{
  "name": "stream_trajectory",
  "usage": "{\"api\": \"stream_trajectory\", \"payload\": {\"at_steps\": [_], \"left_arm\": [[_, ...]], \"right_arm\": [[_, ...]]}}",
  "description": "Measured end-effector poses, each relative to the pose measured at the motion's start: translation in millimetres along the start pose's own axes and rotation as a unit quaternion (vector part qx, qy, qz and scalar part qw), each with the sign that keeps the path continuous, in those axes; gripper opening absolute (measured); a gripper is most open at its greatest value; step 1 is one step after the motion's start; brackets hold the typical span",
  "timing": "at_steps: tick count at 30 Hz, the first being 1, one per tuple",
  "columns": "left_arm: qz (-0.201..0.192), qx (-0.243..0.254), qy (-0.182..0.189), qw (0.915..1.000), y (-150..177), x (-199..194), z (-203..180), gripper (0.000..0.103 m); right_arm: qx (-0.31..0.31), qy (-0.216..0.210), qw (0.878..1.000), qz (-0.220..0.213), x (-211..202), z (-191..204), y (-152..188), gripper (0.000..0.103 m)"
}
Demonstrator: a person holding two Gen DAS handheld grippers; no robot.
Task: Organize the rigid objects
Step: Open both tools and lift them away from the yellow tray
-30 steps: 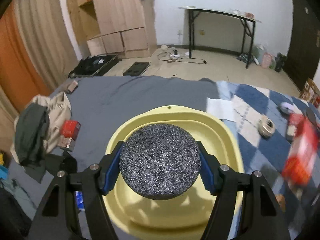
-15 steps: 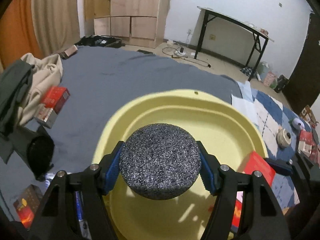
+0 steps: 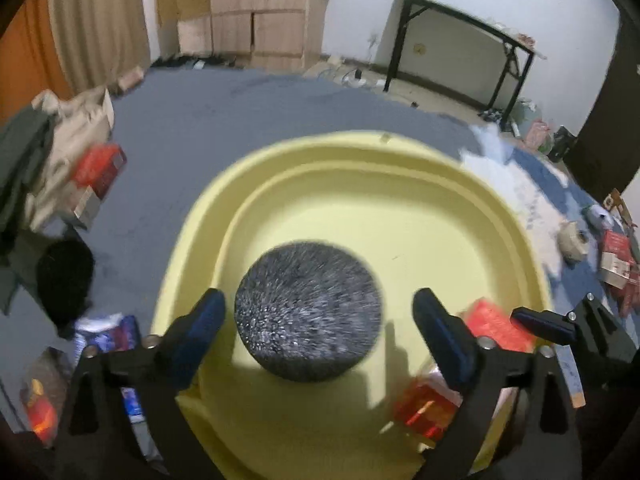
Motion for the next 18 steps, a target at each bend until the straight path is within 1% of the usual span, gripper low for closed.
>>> {"api": "stream_trajectory", "payload": {"at_steps": [1, 2, 5, 7, 8, 11, 13, 14, 16, 17, 18], "left_arm": [[-0.006, 0.009, -0.002, 0.9999, -4.6, -8.6, -3.4, 0.103], [-0.014, 0.025, -0.004, 0.9996, -12.7, -21.5, -10.9, 0.103], [-0.01, 0.066, -0.007, 0.9977, -29.4, -44.2, -37.5, 0.103], [-0.013, 0.097, -0.004, 0.9952, -41.8, -62.2, -68.1, 0.103], [-0.018, 0.108, 0.002, 0.994, -48.3, -74.8, -91.3, 0.103], [-0.027, 0.127, 0.019, 0.9913, -54.9, -103.5, -147.3, 0.103], [-0.037, 0.14, 0.023, 0.9893, -50.6, -120.5, -186.9, 0.103], [-0.037, 0.145, 0.035, 0.9881, -42.4, -129.2, -213.0, 0.103], [-0.043, 0.156, 0.058, 0.9852, -31.9, -141.7, -245.8, 0.103], [-0.047, 0.159, 0.078, 0.9831, -25.9, -149.7, -264.5, 0.103], [-0.049, 0.157, 0.101, 0.9812, -18.9, -157.1, -282.9, 0.103]], "right_arm": [[0.008, -0.001, 1.0, -0.011, -9.3, -1.2, -0.9, 0.103], [0.015, -0.004, 1.0, -0.02, -21.4, -3.2, -0.3, 0.103], [0.045, -0.001, 0.997, -0.055, -65.4, -14.4, -2.8, 0.103], [0.067, 0.016, 0.994, -0.084, -104.9, -31.8, -2.3, 0.103], [0.08, 0.025, 0.992, -0.097, -128.1, -43.7, -1.0, 0.103], [0.112, 0.055, 0.984, -0.127, -196.6, -83.8, 10.4, 0.103], [0.134, 0.077, 0.98, -0.129, -238.0, -112.9, 27.2, 0.103], [0.143, 0.097, 0.977, -0.126, -259.3, -129.5, 39.9, 0.103], [0.161, 0.142, 0.97, -0.113, -294.3, -159.3, 68.0, 0.103], [0.175, 0.167, 0.965, -0.098, -311.6, -176.1, 87.2, 0.103], [0.186, 0.176, 0.962, -0.092, -322.1, -185.4, 99.3, 0.103]]}}
Point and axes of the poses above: each gripper's, at about its wrist camera, not at the fingertips, and x roughly the way its jaws point, z to its left, y to its underside, the point moved 9 cm from there along x, roughly the way its jaws point, and after that the axes turned 4 degrees about -z, right-handed, at the moved point
